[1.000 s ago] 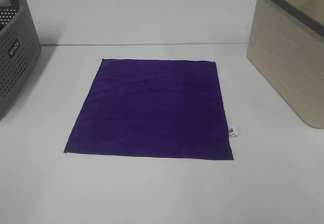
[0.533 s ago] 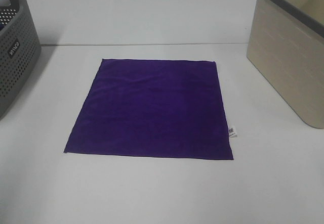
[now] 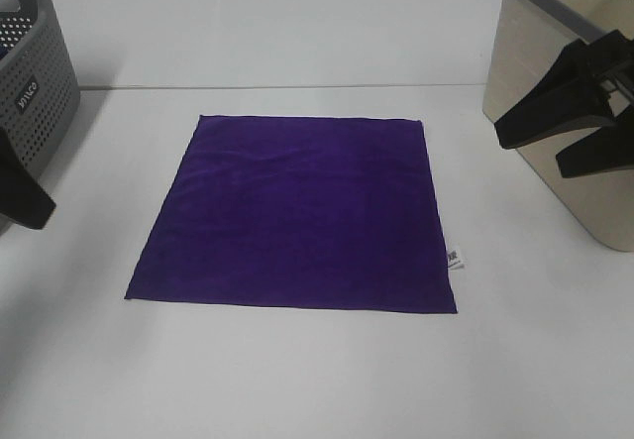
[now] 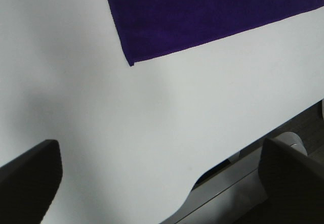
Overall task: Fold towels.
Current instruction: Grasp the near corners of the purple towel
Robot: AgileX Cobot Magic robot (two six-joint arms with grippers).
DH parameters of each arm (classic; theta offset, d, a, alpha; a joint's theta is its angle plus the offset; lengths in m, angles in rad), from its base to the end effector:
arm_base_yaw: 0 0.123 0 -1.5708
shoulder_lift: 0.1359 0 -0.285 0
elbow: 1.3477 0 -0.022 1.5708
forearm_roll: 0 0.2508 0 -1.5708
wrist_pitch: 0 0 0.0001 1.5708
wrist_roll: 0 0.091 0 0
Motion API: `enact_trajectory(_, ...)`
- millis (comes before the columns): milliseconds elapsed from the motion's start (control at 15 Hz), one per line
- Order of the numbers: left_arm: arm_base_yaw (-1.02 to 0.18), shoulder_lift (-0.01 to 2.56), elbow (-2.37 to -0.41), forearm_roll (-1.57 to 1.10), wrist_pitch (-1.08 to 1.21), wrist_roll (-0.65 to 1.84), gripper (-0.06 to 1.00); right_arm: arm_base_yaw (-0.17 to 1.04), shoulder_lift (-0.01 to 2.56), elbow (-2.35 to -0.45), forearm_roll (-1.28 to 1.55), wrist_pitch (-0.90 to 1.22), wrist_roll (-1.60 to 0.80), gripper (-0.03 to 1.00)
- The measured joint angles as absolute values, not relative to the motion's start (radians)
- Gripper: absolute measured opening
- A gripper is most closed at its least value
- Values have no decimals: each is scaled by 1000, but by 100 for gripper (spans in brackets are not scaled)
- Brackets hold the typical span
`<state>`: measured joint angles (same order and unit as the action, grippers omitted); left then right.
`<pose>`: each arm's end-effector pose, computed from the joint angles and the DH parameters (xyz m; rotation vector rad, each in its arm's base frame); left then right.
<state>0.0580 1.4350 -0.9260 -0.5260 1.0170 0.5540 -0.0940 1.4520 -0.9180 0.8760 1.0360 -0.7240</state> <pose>0.2558 -0.0241 0.2447 0.3440 2.8009 -0.5806 0.2651 0.0355 0.2542 -0.2542 2.5983 0.9224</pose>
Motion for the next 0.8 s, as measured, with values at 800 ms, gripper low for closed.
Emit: enact_trajectory(800, 58, 1822, -926, -764, 831, 877, 98, -113, 1904, -868, 909, 907, -803, 96)
